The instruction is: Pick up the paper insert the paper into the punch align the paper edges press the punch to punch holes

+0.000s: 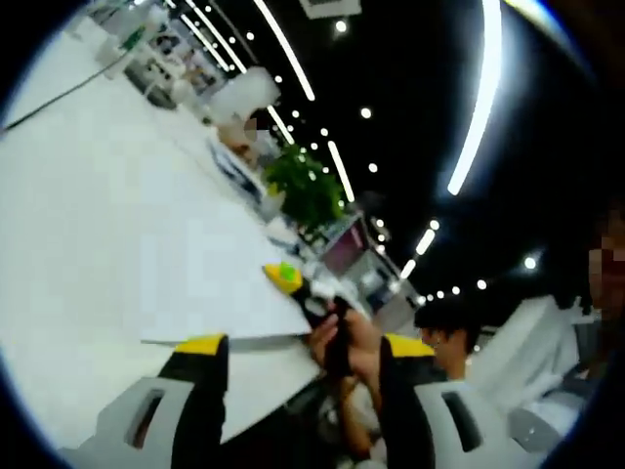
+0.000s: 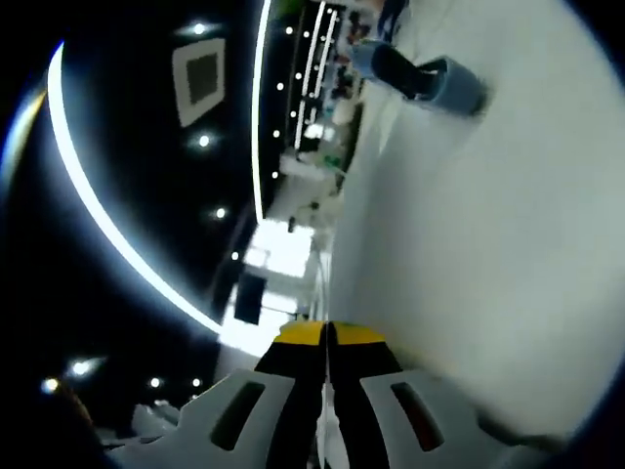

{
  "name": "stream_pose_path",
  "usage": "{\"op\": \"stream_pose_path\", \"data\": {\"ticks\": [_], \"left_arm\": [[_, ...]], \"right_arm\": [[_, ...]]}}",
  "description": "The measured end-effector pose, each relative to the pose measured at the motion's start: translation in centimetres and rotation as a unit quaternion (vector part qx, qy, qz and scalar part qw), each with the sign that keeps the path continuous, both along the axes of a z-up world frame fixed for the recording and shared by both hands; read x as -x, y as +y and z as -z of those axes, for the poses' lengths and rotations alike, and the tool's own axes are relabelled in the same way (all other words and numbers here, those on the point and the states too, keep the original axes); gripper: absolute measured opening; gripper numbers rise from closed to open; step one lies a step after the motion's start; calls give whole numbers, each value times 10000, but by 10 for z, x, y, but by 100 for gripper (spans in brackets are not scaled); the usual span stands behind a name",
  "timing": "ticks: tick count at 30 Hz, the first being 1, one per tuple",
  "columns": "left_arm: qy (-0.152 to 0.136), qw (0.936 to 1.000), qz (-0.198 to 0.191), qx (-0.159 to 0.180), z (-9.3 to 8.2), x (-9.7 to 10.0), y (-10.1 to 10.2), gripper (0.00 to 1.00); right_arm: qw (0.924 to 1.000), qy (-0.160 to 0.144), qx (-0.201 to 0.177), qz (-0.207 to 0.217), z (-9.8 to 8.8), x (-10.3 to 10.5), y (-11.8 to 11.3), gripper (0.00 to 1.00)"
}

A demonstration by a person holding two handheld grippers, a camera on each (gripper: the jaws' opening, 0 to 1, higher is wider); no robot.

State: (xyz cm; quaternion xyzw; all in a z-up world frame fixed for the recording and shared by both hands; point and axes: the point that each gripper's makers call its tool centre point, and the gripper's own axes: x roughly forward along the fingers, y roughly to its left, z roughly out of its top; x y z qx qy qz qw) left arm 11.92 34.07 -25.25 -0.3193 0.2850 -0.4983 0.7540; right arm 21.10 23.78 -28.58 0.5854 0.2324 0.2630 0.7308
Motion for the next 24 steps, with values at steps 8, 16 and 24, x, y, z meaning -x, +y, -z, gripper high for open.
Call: {"op": "stream_pose_path", "data": {"ticks": [8, 16, 24], "left_arm": [[721, 9956, -38, 601, 2, -3, -17, 69], [1453, 9765, -829, 1356, 3, -42, -24, 70], [1949, 9461, -1706, 1944, 7, -76, -14, 63]], "right_arm": [[9986, -1, -533, 52, -6, -7, -2, 4], [9985, -119, -543, 13, -11, -1, 0, 4], [9972, -228, -712, 28, -18, 4, 1, 4]]}}
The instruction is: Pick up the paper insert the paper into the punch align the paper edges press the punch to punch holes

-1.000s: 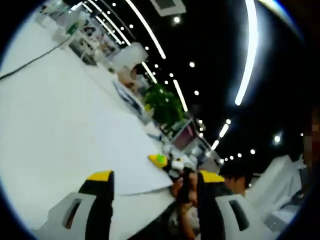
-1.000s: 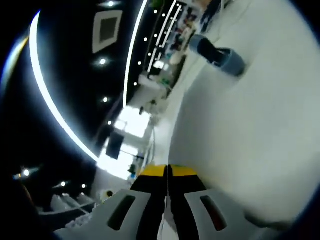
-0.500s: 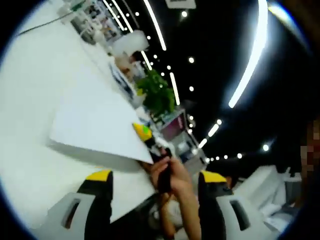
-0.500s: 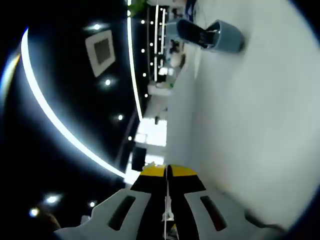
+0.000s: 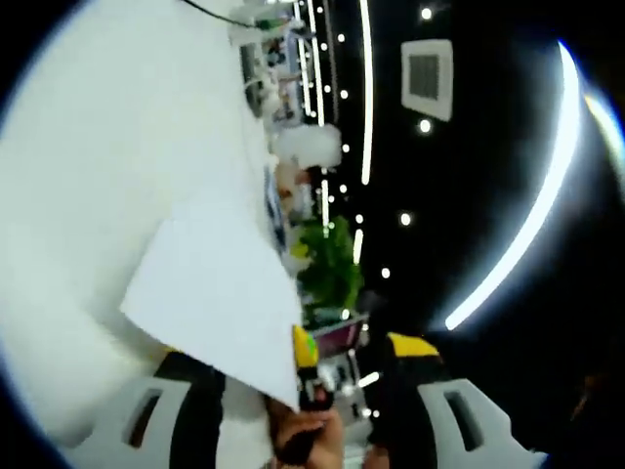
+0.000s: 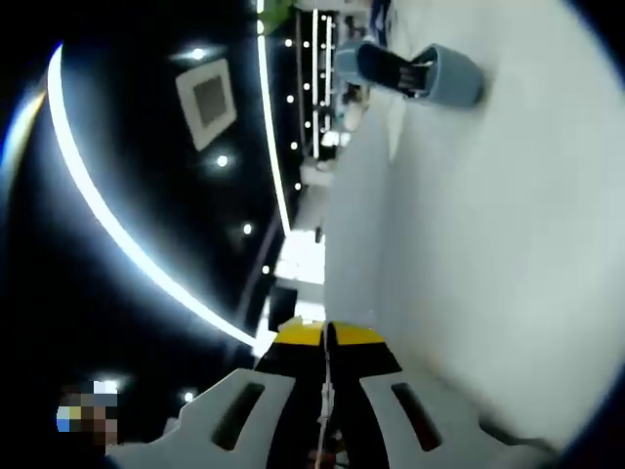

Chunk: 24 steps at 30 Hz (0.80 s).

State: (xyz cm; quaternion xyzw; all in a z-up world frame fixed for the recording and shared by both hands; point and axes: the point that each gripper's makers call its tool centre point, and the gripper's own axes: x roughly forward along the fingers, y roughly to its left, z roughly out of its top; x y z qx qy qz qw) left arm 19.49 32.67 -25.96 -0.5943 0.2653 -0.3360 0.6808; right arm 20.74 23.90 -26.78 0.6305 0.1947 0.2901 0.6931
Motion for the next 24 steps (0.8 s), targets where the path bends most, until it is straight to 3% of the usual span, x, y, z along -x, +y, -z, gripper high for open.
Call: {"op": "stream_pose_path", "data": {"ticks": [5, 8, 16, 18, 24], "left_arm": [[98, 9995, -236, 165, -2, -9, 2, 63], [165, 9987, -381, 291, -3, -12, 6, 63], [291, 9958, -616, 617, -6, -19, 12, 66], [315, 9951, -667, 662, -6, -21, 13, 65], [451, 9942, -745, 631, 7, -24, 16, 36]], "right_arm": [[10000, -14, -81, 13, -3, 2, 2, 4], [9994, -61, -345, 41, -8, 5, 1, 4], [9989, -46, -462, 71, -14, 5, 4, 4], [9995, -30, -311, 71, -10, 5, 6, 4], [9998, 3, -206, 73, -8, 2, 6, 4]]}}
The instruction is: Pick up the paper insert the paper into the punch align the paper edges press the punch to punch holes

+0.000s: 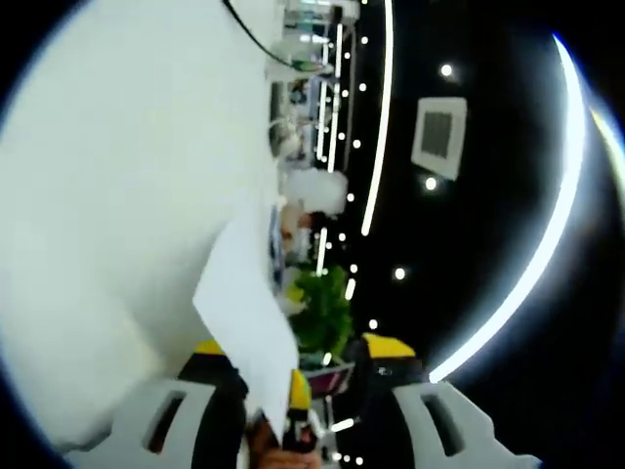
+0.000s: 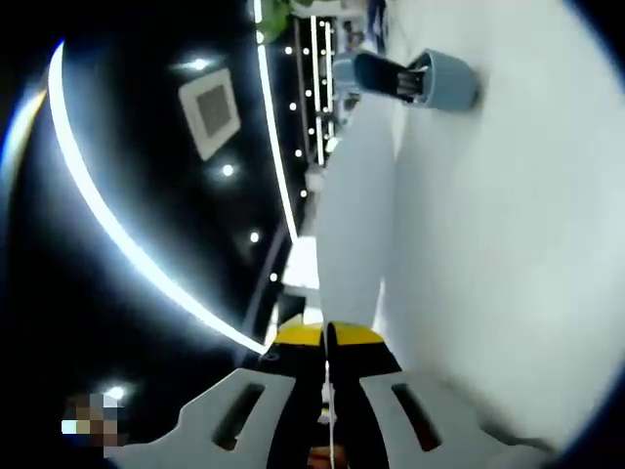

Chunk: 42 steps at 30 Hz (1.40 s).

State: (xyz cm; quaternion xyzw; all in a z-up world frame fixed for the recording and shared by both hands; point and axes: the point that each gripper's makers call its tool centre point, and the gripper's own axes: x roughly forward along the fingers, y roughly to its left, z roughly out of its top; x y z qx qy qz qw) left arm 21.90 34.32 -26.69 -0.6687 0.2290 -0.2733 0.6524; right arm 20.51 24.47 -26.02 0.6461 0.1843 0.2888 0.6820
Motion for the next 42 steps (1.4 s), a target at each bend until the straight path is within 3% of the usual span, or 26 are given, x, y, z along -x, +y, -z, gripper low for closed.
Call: {"op": "stream_pose_path", "data": {"ticks": [2, 12, 16, 33, 42], "left_arm": [[31, 10000, -28, 5, 2, 0, 0, 29], [18, 9999, -72, -124, 6, 0, 0, 18], [22, 9997, -132, -204, 9, 0, 1, 9], [-100, 9993, -214, -299, 10, -3, 2, 4], [-251, 9979, -312, -515, 11, -6, 4, 4]], "right_arm": [[10000, 3, 3, -23, 1, 0, 0, 4], [10000, -2, 22, -65, 2, -1, -1, 4], [9999, 3, 79, -75, 4, -2, -1, 4], [9998, 40, 211, -48, 8, -6, -4, 4], [9974, -100, 716, 14, 15, -12, -9, 5]]}}
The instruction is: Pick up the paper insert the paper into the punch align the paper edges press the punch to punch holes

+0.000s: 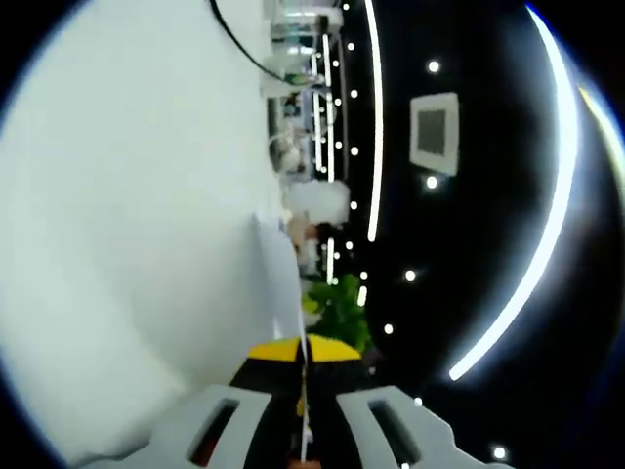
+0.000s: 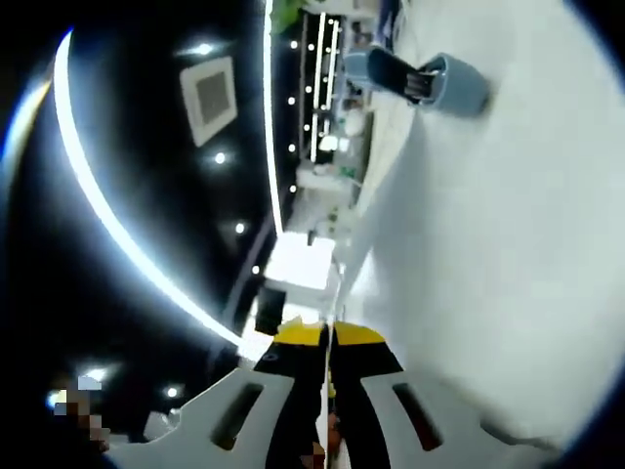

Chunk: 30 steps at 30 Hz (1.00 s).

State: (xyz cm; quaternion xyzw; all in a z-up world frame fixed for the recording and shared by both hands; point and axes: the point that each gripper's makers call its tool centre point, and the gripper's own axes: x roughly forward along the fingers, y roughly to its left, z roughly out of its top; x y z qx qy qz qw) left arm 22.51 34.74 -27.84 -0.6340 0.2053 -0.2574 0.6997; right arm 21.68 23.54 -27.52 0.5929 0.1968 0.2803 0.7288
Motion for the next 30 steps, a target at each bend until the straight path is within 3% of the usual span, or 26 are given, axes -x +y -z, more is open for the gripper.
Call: {"op": "stream_pose_path", "data": {"ticks": [3, 6, 7, 11, 13, 15, 17, 20, 22, 25, 26, 27, 29, 30], "left_arm": [[-9, 10000, 16, -56, 1, 0, 0, 4], [-4, 10000, -24, -75, 1, -2, 0, 4], [-6, 9999, -51, -90, 1, -2, 1, 4], [-3, 9999, -69, -114, 2, -4, 1, 4], [5, 9999, -87, -142, 2, -4, 2, 4], [11, 9998, -112, -184, 3, -6, 2, 4], [11, 9998, -103, -187, 3, -6, 2, 4], [29, 9998, -94, -178, 3, -7, 2, 4], [32, 9998, -94, -177, 3, -7, 2, 4], [40, 9998, -105, -172, 3, -7, 3, 4], [42, 9998, -117, -173, 3, -7, 3, 4], [43, 9998, -129, -175, 3, -8, 3, 4], [43, 9998, -133, -173, 3, -8, 3, 4], [40, 9998, -130, -175, 3, -8, 3, 4]], "right_arm": [[9971, -305, 693, -12, 2, 1, -4, 8], [9865, -608, 1518, 119, 5, -1, -17, 14], [9757, -767, 2046, 191, 5, 1, -26, 16], [9423, -1120, 3094, 620, 3, 1, -52, 27], [9227, -1380, 3528, 722, 0, 2, -63, 28], [8945, -1445, 4122, 954, 1, 1, -81, 29], [8528, -1716, 4787, 1189, -4, -1, -100, 30], [7979, -1877, 5556, 1393, -7, -4, -117, 30], [7700, -1898, 5915, 1456, -5, -9, -125, 34], [7620, -1772, 6062, 1432, 4, -18, -128, 37], [7519, -1703, 6205, 1437, 9, -21, -131, 38], [7351, -1638, 6426, 1405, 13, -25, -134, 38], [7260, -1667, 6535, 1347, 17, -31, -130, 38], [7277, -1667, 6515, 1346, 18, -32, -129, 38]]}}
